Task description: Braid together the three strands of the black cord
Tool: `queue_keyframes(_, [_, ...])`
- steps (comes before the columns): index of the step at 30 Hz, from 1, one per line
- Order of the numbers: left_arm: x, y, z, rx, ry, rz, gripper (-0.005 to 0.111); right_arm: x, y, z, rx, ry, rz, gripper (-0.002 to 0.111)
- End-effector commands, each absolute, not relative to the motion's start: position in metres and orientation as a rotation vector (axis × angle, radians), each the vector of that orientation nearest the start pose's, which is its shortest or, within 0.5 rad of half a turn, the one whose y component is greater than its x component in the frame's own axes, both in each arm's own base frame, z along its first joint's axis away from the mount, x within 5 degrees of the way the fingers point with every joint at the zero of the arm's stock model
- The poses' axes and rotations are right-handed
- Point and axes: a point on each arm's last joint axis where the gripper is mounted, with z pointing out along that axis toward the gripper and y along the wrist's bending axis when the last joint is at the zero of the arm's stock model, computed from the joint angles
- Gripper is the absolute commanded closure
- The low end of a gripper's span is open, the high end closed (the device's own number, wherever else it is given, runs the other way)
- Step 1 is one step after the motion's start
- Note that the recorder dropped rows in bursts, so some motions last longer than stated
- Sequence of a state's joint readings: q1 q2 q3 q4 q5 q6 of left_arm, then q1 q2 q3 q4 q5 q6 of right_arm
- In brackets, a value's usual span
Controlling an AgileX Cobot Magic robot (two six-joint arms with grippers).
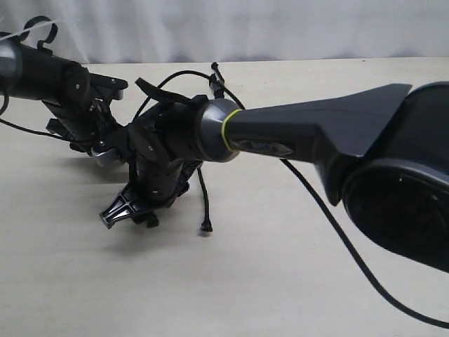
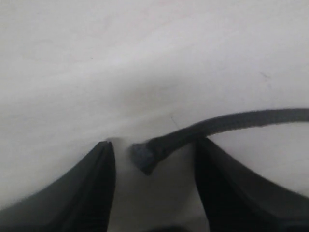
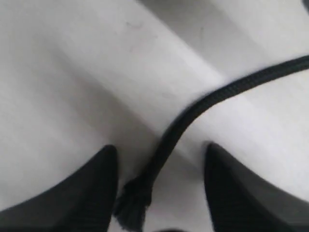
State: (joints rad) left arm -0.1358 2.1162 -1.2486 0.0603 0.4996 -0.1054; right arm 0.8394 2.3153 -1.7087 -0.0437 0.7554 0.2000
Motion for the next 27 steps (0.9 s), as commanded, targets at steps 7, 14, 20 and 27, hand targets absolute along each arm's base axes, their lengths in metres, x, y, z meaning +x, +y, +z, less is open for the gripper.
queue_keyframes(7, [0.364, -0.051, 0.063, 0.077, 3.012, -0.014, 0.058, 0.308, 0.337, 0.138, -0.972, 2.809, 0.016, 0.104])
queue_keyframes(14, [0.36, -0.061, 0.063, 0.089, 3.04, -0.187, 0.058, 0.326, 0.301, 0.19, -0.846, 2.819, 0.018, 0.104])
queue_keyframes(20, [0.359, -0.073, 0.066, 0.189, 3.023, -0.388, 0.06, 0.347, 0.272, 0.187, -0.796, 2.845, -0.009, 0.104])
queue_keyframes(27, [0.363, -0.075, 0.067, 0.226, 2.967, -0.408, 0.107, 0.381, 0.22, 0.168, -0.892, 2.734, -0.171, 0.104])
